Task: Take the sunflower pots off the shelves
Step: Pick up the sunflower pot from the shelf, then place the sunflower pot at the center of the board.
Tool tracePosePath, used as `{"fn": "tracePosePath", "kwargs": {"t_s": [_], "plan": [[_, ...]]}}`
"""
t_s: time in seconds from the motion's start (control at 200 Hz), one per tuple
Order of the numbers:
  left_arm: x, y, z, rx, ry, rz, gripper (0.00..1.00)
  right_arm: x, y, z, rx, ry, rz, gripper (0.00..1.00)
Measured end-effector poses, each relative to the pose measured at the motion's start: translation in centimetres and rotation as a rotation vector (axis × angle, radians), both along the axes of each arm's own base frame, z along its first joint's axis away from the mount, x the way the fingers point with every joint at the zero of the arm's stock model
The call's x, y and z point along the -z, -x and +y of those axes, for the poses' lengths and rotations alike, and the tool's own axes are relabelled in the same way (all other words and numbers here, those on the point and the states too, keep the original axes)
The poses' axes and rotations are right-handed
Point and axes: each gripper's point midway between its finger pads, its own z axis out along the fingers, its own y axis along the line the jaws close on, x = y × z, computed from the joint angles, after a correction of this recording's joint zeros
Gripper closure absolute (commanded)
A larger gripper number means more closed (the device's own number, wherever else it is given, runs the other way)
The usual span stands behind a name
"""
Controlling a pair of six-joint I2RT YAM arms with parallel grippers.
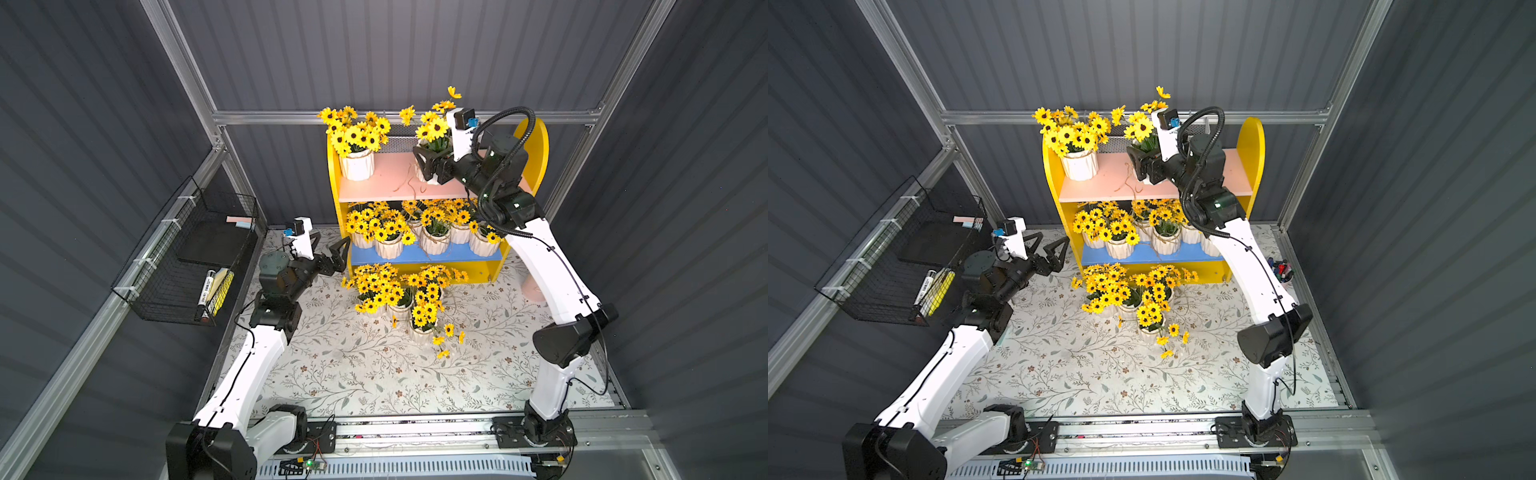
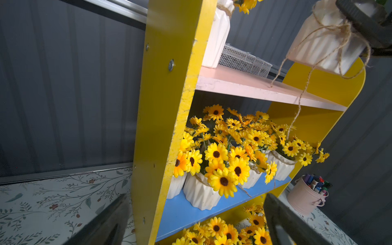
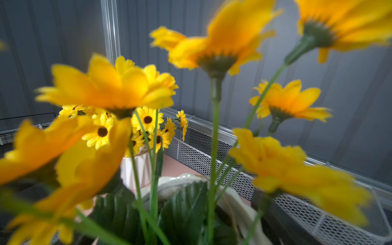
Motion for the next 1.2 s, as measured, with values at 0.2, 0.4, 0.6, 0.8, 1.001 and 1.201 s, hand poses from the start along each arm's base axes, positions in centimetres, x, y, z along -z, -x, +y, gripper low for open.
{"fn": "tracePosePath", "kwargs": {"t_s": [0.2,0.4,0.6,0.8,1.001,1.201], "plan": [[0.0,0.1,-0.3,0.018,0.003,0.001,0.01,0.3,3.6,-1.6,0.0,-0.004,-0.005,1.0],[0.0,0.1,-0.3,0.018,0.003,0.001,0.0,0.8,6.8,-1.6,-0.027,-0.006,-0.009,1.0],[0.0,0.1,-0.1,0.005,0.002,0.004,0.0,2.6,10.9,0.4,-0.094,0.013,-0.003,1.0],[-1.1,0.9,1.1,-0.066,0.003,-0.016,0.01,6.5,17.7,4.1,-0.217,0.055,0.006,1.0],[-1.0,3.2,2.8,-0.154,0.023,-0.021,0.01,13.5,23.9,8.0,-0.339,0.106,0.043,1.0],[1.4,6.0,4.3,-0.228,0.064,0.014,0.01,22.9,27.3,10.4,-0.387,0.191,0.112,1.0]]}}
